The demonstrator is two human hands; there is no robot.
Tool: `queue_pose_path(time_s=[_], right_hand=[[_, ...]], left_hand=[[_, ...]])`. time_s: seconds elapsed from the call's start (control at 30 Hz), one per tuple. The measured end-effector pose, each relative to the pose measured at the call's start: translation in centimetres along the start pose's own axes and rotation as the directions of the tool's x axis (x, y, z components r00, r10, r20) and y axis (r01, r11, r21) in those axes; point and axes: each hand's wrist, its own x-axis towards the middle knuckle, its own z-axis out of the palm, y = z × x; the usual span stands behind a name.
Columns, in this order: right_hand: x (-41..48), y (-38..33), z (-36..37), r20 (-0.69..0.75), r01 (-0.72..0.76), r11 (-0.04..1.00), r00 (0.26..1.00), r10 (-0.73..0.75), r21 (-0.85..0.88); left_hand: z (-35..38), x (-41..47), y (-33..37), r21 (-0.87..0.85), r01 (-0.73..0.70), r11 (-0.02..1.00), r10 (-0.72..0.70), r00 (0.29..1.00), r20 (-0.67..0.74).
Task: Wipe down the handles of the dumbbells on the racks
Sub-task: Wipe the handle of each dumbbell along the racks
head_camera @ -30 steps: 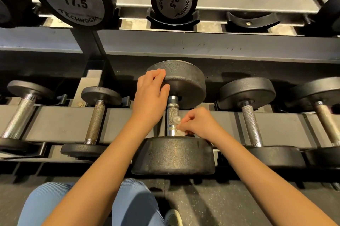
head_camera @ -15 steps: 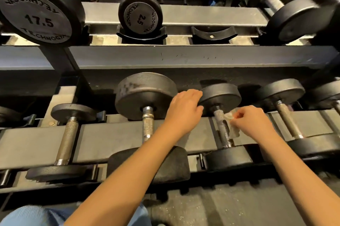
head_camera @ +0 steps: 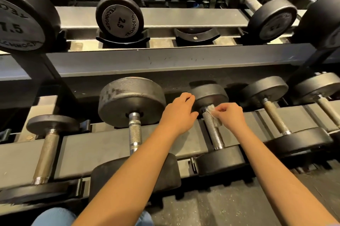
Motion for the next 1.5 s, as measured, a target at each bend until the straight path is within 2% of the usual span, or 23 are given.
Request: queue_pose_path(time_s=[0.27, 0.37, 0.47, 0.63, 0.77, 0.87, 0.97, 1.07, 1.23, 1.33, 1.43, 1.5], right_hand=[[-0.7, 0.0, 0.3, -0.018, 0.051, 0.993, 0.998, -0.053, -0.106], [-1.3, 0.5, -0.1, 0.004, 0.077, 0.997, 0.997, -0.077, -0.03], [-1.0, 0.9, -0.1, 0.045, 0.038, 0.999, 0.998, -0.039, 0.038], [-1.1, 0.7, 0.2, 0.046, 0.034, 0.999, 0.998, -0.035, 0.027], [-0.5, 0.8, 0.4, 0.016, 0.064, 0.998, 0.998, -0.065, 0.003], [-0.4, 0.7, 0.3, 0.026, 0.11, 0.994, 0.994, -0.109, -0.017], [-0.8, 0.1, -0.3, 0.073, 0.143, 0.987, 0.988, -0.137, -0.074], [-1.1, 0.7, -0.7, 0.123, 0.154, 0.986, 0.982, -0.146, -0.059], [-1.3, 1.4, -1.0, 0.162, 0.151, 0.985, 0.977, -0.136, -0.082], [-0.5, 0.3, -1.0, 0.137, 0.127, 0.99, 0.984, -0.118, -0.062], [0.3, -0.6, -0.6, 0.049, 0.109, 0.994, 0.993, -0.11, 0.017], [0.4, -0.5, -0.6, 0.064, 0.097, 0.994, 0.993, -0.1, 0.046]], left_hand=[[0.2, -0.2, 0.1, -0.014, 0.016, 1.0, -0.016, 0.999, 0.037], [0.8, -0.6, 0.0, -0.018, 0.027, 0.999, -0.026, 0.998, 0.051], [1.3, -0.6, -0.1, -0.069, 0.038, 0.997, -0.035, 0.998, 0.049], [1.3, -0.8, 0.0, -0.146, 0.048, 0.988, -0.044, 0.999, 0.027], [0.6, -0.3, 0.0, -0.064, 0.048, 0.997, -0.043, 0.996, 0.073], [0.2, 0.1, -0.5, -0.076, 0.059, 0.995, -0.051, 0.994, 0.094], [0.3, -0.1, -0.4, -0.12, 0.076, 0.99, -0.073, 0.997, 0.035], [0.9, -0.1, 0.2, -0.117, 0.066, 0.991, -0.071, 0.997, -0.039], [0.8, -0.1, 0.2, -0.109, 0.053, 0.993, -0.054, 0.999, -0.003], [0.8, 0.0, 0.3, -0.095, 0.063, 0.994, -0.063, 0.998, 0.004], [0.5, 0.1, 0.4, -0.1, 0.067, 0.993, -0.066, 0.998, 0.011], [0.4, 0.1, 0.4, -0.109, 0.062, 0.992, -0.059, 0.998, 0.026]])
